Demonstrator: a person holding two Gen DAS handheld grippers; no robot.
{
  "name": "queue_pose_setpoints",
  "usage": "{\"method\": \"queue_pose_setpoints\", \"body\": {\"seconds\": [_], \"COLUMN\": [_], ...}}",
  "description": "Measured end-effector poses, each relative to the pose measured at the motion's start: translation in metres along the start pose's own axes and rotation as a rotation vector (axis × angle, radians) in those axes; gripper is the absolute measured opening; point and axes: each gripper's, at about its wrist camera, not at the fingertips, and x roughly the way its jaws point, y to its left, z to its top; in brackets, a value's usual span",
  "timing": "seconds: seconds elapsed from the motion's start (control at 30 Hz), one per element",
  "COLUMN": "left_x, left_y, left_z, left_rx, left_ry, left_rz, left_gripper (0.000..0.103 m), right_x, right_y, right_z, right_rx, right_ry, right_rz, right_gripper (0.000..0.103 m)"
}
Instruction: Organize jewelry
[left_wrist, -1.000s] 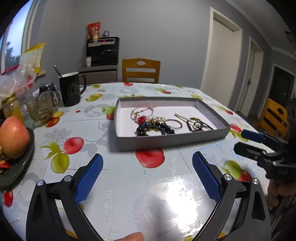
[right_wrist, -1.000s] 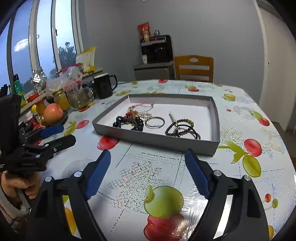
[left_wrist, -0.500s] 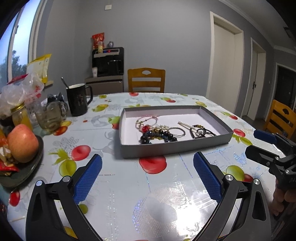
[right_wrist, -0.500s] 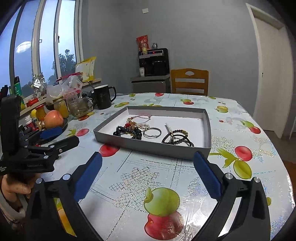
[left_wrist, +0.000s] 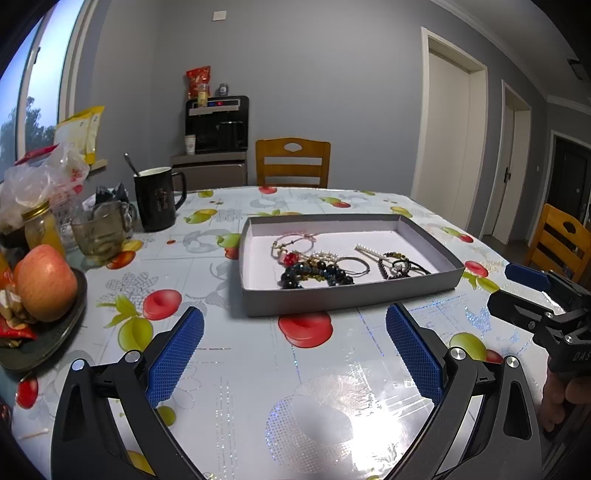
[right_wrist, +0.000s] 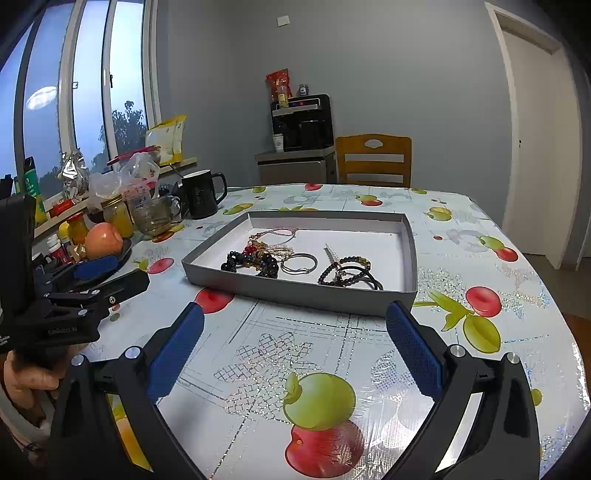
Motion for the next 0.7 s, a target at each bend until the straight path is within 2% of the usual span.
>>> {"method": "queue_pose_setpoints", "body": {"seconds": [0.7], "left_x": [-0.0004], "left_y": [-0.0001], "left_z": [0.0003], "left_rx": [-0.001], "left_ry": [-0.003], "left_rz": [0.0], "left_gripper": [0.098], "right_x": [0.0009], "right_y": [0.0021], "right_z": [0.0003], "right_rx": [-0.004], "right_ry": [0.004], "right_rz": [-0.001], "right_gripper": [0.097]}}
